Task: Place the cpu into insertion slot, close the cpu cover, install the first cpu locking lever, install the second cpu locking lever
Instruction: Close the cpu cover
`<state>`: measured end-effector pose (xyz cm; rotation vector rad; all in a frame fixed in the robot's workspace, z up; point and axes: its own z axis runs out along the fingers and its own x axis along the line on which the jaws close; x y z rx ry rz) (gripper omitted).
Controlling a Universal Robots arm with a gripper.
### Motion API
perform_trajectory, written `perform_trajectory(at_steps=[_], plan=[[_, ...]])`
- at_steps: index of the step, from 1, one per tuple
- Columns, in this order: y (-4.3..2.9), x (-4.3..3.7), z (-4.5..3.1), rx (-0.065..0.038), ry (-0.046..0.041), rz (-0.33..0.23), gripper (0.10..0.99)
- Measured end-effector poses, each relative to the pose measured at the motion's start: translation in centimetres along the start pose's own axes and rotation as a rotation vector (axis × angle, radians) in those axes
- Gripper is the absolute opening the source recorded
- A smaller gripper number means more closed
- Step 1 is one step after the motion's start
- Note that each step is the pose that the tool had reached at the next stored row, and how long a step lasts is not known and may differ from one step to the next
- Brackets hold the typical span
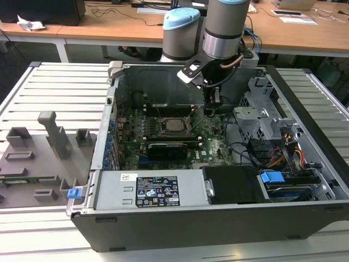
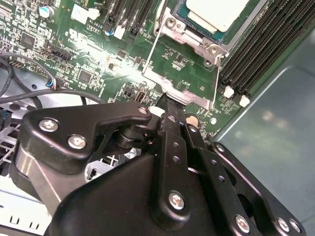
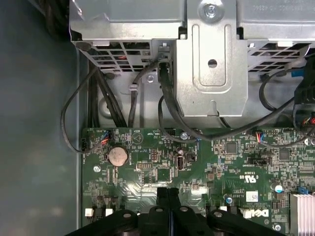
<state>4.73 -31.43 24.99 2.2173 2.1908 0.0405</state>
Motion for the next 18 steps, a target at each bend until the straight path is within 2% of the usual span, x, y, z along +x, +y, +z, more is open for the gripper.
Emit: perform_trajectory(at_steps=[18], plan=[[-0.82, -0.01, 0.01, 0.000, 0.0000, 0.000, 0.106]])
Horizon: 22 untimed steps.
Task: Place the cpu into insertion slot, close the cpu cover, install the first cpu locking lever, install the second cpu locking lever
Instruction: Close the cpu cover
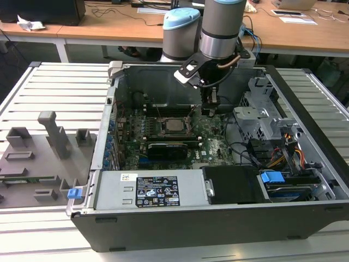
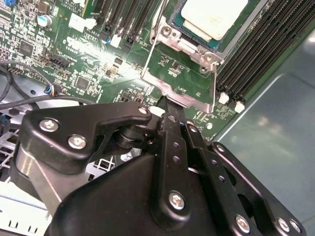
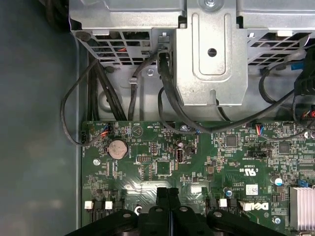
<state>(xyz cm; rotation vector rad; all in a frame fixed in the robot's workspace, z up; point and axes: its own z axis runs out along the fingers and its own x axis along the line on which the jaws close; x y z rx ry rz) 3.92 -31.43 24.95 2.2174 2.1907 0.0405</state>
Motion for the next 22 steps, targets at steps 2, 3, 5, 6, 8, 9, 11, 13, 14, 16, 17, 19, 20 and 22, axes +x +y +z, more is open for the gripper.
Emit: perform_trajectory(at_steps=[2, 3, 5, 6, 8, 9, 11, 13, 14, 16, 17, 19, 20, 22], plan=[[-0.15, 0.00, 0.00, 0.000, 0.0000, 0.000, 0.106], [-0.24, 0.00, 0.00, 0.000, 0.0001, 0.000, 0.106], [-0.41, -0.01, 0.01, 0.000, 0.0000, 0.000, 0.106], [-0.50, -0.01, 0.01, 0.000, -0.0001, 0.000, 0.106], [-0.61, -0.01, 0.01, 0.000, -0.0001, 0.000, 0.106], [-0.66, -0.01, 0.01, 0.000, -0.0001, 0.000, 0.106], [-0.81, -0.01, 0.01, 0.000, -0.0001, 0.000, 0.106], [-0.94, -0.01, 0.02, 0.000, 0.0000, 0.000, 0.106], [-0.98, -0.01, 0.02, 0.000, 0.0001, 0.000, 0.106], [-1.08, -0.02, 0.03, 0.000, 0.0000, 0.000, 0.106], [-1.15, -0.02, 0.03, 0.000, 0.0000, 0.000, 0.106], [-1.34, -0.02, 0.04, 0.000, 0.0000, 0.000, 0.106], [-1.44, -0.02, 0.04, 0.000, 0.0000, 0.000, 0.106], [-1.60, -0.02, 0.04, 0.000, 0.0000, 0.000, 0.106]])
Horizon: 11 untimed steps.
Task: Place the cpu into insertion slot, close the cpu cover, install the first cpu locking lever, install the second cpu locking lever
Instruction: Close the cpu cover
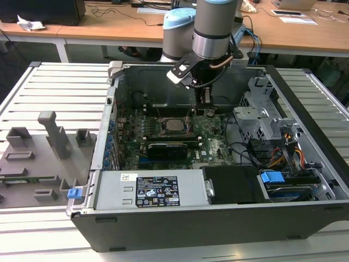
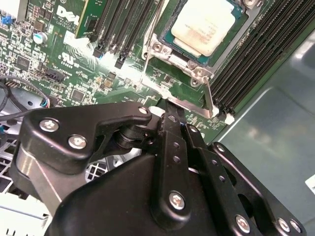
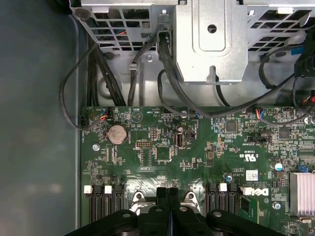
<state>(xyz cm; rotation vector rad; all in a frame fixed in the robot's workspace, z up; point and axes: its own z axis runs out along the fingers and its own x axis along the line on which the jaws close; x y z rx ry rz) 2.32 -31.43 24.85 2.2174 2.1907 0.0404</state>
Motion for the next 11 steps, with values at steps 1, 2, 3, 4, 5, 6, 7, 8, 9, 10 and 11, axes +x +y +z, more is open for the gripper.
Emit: perform_trajectory(at_steps=[1, 2, 3, 4, 5, 6, 7, 8, 9, 10, 11], plan=[[-0.15, 0.00, 0.01, 0.000, 0.0001, 0.000, 0.106], [-0.26, 0.00, 0.01, 0.000, 0.0000, 0.000, 0.106], [-0.41, -0.01, 0.01, 0.000, 0.0000, 0.000, 0.106], [-0.54, -0.01, 0.02, 0.000, 0.0000, 0.000, 0.106], [-0.67, -0.01, 0.02, 0.000, 0.0000, 0.000, 0.106], [-0.84, -0.01, 0.03, 0.000, 0.0000, 0.000, 0.106], [-0.98, -0.01, 0.03, 0.000, 0.0000, 0.000, 0.106], [-1.07, -0.01, 0.03, 0.000, 0.0000, 0.000, 0.106], [-1.12, -0.01, 0.03, 0.000, 0.0000, 0.000, 0.106], [-1.19, -0.01, 0.03, 0.000, 0.0000, 0.000, 0.106], [-1.30, -0.01, 0.04, 0.000, 0.0000, 0.000, 0.106]])
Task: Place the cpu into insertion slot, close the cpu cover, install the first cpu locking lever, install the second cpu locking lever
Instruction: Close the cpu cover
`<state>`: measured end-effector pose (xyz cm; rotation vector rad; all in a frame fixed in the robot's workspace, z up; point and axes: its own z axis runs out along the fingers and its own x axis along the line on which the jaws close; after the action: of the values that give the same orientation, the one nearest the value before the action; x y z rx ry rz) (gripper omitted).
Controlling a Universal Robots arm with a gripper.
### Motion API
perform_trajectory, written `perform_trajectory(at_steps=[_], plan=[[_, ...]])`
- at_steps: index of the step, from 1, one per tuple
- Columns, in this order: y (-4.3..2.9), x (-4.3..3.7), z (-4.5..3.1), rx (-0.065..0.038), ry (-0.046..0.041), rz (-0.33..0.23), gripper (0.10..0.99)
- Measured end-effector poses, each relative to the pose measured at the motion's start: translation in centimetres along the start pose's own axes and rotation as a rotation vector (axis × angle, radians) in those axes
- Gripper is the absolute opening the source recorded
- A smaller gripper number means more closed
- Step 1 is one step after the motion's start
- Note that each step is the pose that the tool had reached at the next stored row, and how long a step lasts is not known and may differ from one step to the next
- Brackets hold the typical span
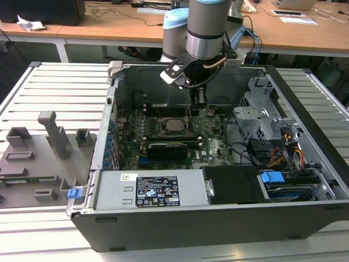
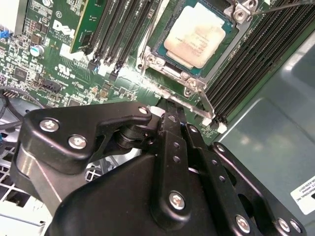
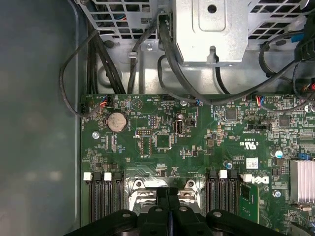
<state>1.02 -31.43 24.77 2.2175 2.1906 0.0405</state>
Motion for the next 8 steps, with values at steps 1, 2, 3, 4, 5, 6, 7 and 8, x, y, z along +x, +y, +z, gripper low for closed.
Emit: perform_trajectory(at_steps=[1, 2, 3, 4, 5, 6, 7, 8], plan=[[-0.07, 0.00, 0.00, 0.000, -0.0001, 0.000, 0.106], [-0.12, 0.00, 0.00, 0.000, -0.0001, 0.000, 0.106], [-0.21, 0.00, 0.00, 0.000, -0.0001, 0.000, 0.106], [-0.30, 0.00, 0.00, 0.000, -0.0001, 0.000, 0.106], [-0.38, 0.00, 0.00, 0.000, -0.0001, 0.000, 0.106], [-0.43, 0.00, 0.01, 0.000, 0.0000, 0.000, 0.106], [-0.50, -0.01, 0.01, 0.000, 0.0000, 0.000, 0.106], [-0.55, 0.00, 0.01, 0.000, -0.0001, 0.000, 0.106]])
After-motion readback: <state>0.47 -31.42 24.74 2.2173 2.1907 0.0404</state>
